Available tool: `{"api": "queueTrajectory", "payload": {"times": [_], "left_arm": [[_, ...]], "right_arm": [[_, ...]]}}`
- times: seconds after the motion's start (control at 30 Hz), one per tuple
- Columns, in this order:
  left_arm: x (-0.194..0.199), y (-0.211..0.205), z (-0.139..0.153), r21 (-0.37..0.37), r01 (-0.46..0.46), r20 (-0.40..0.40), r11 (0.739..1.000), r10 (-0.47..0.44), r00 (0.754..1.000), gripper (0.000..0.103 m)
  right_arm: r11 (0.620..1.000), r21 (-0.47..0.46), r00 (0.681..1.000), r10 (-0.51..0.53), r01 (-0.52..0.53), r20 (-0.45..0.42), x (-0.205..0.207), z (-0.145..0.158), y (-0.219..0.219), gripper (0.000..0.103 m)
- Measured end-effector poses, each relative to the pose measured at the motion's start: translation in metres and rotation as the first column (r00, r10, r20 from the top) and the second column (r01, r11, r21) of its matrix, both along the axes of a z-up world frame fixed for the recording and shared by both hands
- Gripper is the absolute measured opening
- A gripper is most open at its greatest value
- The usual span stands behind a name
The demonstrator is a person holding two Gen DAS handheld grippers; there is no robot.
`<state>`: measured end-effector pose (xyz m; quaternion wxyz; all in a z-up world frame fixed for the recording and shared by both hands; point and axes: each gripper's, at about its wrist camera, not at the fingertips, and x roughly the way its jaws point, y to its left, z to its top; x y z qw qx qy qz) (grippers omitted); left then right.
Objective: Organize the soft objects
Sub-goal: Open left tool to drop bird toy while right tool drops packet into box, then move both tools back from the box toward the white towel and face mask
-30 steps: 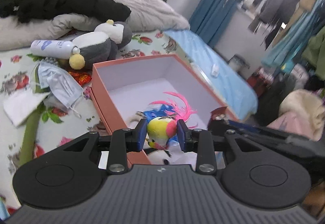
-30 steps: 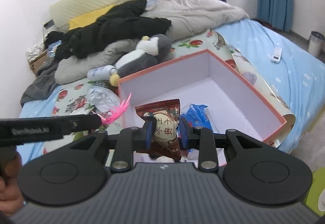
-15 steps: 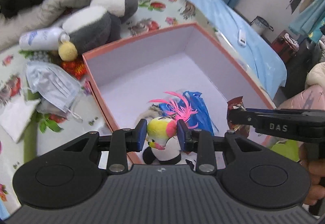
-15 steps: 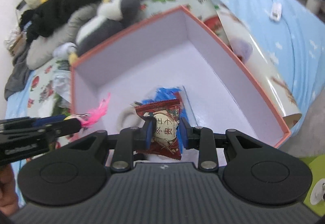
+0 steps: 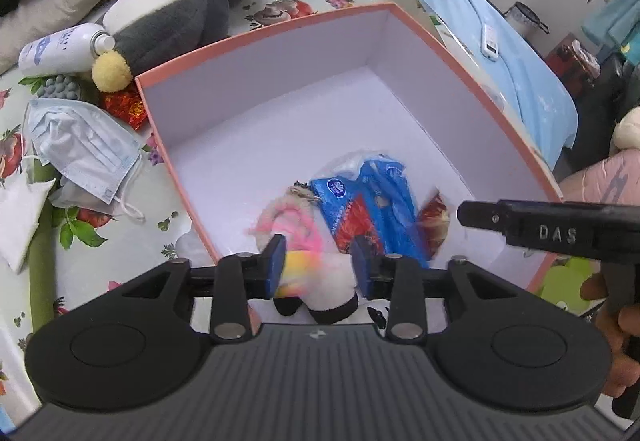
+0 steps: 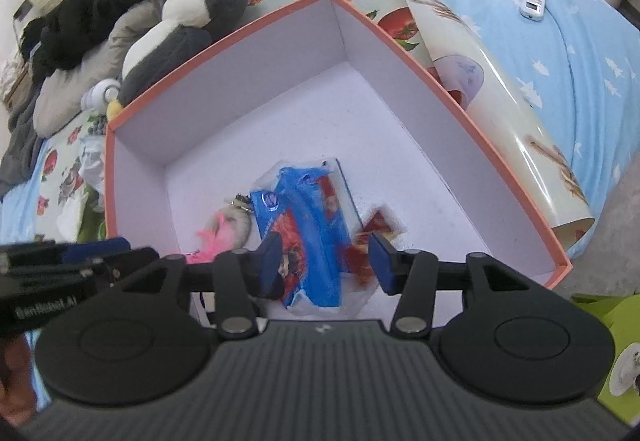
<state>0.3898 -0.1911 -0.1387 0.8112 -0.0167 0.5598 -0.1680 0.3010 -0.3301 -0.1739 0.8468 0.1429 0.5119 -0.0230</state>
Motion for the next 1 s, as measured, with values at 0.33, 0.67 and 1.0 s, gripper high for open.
{"api": "queueTrajectory", "payload": {"times": [0.33,0.67,1.0], "left_arm": [[-0.026,0.018,0.027,-0.041,0.038,0.093,0.998,-0.034,0.995,0.045],[-0.099,0.041,0.052,0.018,0.093,0.302,0.995,-0.095,0.948,0.045],[-0.169,0.086,0.073,-0.081,0.043,0.398,0.996,-0.007,0.917,0.045]], "right_arm": [[0.997,-0.073,0.986,0.039,-0.028,0.159,-0.039,0.022,0.017,0.051],[0.993,-0.118,0.932,0.053,-0.012,0.357,-0.105,0.039,0.041,0.051],[0.986,-0.164,0.878,0.107,-0.033,0.466,-0.17,0.048,0.079,0.051]]}}
